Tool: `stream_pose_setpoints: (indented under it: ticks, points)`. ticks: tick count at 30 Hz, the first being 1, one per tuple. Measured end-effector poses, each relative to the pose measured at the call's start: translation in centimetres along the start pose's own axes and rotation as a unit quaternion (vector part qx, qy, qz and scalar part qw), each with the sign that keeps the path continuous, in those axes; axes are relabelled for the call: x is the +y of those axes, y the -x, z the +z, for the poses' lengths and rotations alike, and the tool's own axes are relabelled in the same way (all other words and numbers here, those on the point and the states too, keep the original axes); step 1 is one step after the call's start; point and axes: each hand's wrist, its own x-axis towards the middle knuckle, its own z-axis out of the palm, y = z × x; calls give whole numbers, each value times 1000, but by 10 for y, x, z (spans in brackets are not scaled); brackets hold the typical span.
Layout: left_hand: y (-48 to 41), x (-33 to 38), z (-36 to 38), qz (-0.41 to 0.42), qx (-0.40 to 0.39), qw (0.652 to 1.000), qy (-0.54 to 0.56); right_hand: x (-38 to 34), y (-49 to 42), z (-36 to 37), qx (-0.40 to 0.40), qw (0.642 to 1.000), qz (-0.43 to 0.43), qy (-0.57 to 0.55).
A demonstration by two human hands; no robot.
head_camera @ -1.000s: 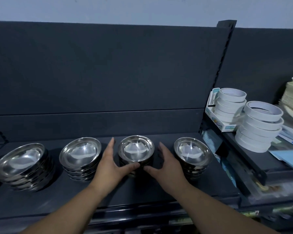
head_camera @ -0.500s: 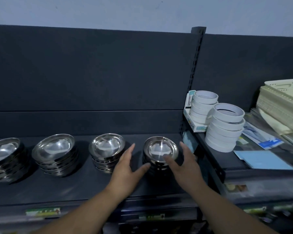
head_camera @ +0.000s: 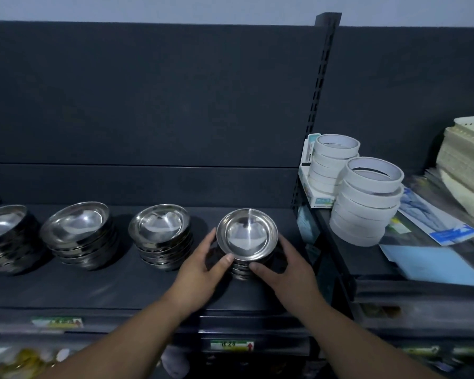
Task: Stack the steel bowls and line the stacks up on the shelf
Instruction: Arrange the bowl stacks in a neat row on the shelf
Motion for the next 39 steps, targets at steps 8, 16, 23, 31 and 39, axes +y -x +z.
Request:
stream_pose_setpoints:
  ticks: [8,16,23,31,39]
  points:
    - [0,-3,11,-23,2,999,34,12,-7,4,-34,998,4,-54]
    - [-18,-4,-1,-13,9,1000,4,15,-35,19,-67,993,14,-96]
    - [-21,-6,2,-22,9,999,28,18,-37,20,-58,994,6,-95]
    - [-18,4,3,-36,11,999,19,18,-29,18,-59,995,24,-72]
    - [33,-10,-3,-24,48,999,-3,15,22,29,12,998,48,47]
